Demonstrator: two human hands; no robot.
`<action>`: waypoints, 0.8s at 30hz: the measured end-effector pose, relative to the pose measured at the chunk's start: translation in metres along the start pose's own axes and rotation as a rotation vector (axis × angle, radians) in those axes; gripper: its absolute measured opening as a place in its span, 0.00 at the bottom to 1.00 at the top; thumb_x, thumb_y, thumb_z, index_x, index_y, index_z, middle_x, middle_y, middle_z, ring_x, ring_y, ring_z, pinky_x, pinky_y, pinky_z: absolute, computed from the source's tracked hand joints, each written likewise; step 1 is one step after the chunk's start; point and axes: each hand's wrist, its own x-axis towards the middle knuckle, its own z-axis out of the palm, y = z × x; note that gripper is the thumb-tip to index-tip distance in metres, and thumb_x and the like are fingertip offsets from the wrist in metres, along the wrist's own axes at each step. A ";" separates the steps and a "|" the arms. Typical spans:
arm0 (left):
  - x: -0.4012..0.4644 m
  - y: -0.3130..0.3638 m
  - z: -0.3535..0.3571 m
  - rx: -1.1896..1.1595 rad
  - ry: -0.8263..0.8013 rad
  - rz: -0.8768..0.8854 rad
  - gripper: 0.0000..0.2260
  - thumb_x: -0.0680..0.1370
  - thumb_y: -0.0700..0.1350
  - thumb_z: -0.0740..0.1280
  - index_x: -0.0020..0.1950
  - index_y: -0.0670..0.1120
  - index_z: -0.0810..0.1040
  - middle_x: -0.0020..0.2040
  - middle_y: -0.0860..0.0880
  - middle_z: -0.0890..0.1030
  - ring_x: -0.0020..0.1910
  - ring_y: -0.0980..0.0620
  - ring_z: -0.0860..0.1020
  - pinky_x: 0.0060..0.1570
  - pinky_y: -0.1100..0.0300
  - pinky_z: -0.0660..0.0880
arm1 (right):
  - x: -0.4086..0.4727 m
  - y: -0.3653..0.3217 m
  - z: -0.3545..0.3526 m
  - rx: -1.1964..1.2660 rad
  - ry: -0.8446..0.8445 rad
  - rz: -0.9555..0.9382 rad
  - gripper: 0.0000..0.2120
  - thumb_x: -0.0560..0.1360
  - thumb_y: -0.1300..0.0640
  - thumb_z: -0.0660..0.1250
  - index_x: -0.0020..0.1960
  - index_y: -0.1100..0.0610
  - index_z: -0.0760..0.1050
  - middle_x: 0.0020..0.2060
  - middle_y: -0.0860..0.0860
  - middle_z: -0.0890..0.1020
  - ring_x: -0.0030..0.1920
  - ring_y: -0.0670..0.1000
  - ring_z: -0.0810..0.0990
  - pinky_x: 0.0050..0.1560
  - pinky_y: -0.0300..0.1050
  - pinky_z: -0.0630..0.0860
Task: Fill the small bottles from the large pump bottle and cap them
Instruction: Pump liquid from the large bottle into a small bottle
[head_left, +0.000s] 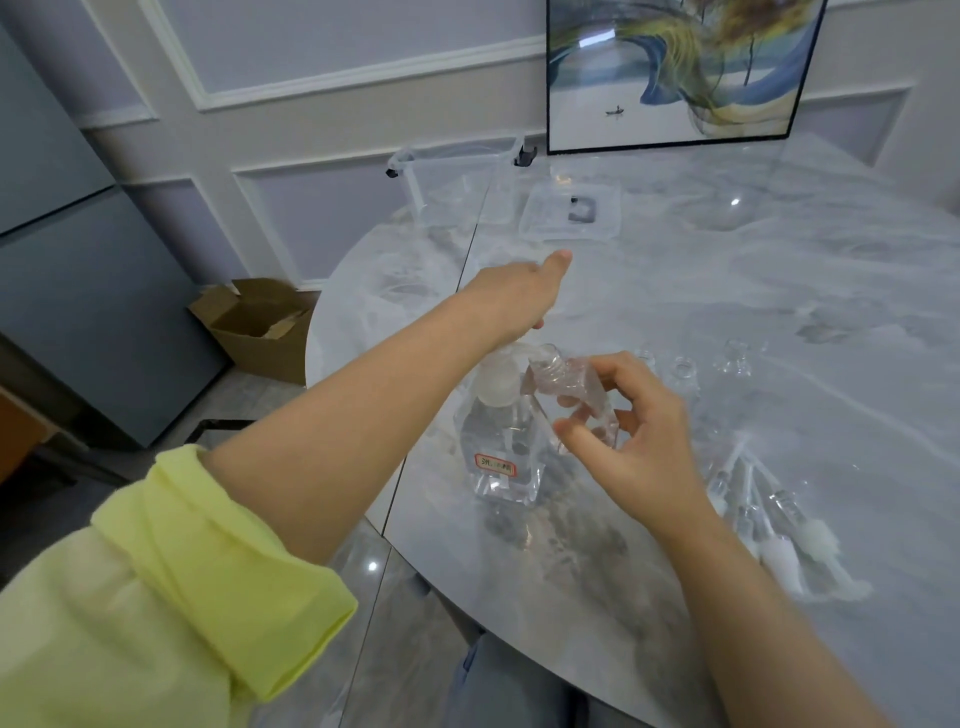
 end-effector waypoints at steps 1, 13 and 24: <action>0.000 0.000 0.001 -0.001 0.016 0.006 0.29 0.84 0.64 0.47 0.65 0.48 0.78 0.54 0.48 0.83 0.55 0.48 0.81 0.47 0.55 0.71 | 0.000 0.000 0.000 0.003 -0.002 0.002 0.16 0.68 0.61 0.72 0.55 0.54 0.80 0.49 0.46 0.83 0.50 0.50 0.84 0.45 0.55 0.82; -0.006 0.002 -0.001 0.007 0.022 0.017 0.28 0.84 0.64 0.47 0.69 0.48 0.75 0.61 0.47 0.81 0.60 0.46 0.79 0.59 0.53 0.72 | -0.001 0.003 0.001 0.022 0.019 0.040 0.16 0.68 0.56 0.71 0.55 0.53 0.80 0.49 0.45 0.83 0.51 0.51 0.84 0.46 0.53 0.83; -0.004 -0.001 -0.002 -0.040 0.015 0.037 0.27 0.84 0.64 0.47 0.64 0.49 0.77 0.56 0.49 0.82 0.55 0.48 0.81 0.45 0.56 0.71 | 0.000 0.001 0.002 0.030 0.011 0.063 0.15 0.68 0.61 0.72 0.54 0.53 0.80 0.47 0.45 0.83 0.49 0.51 0.84 0.46 0.55 0.83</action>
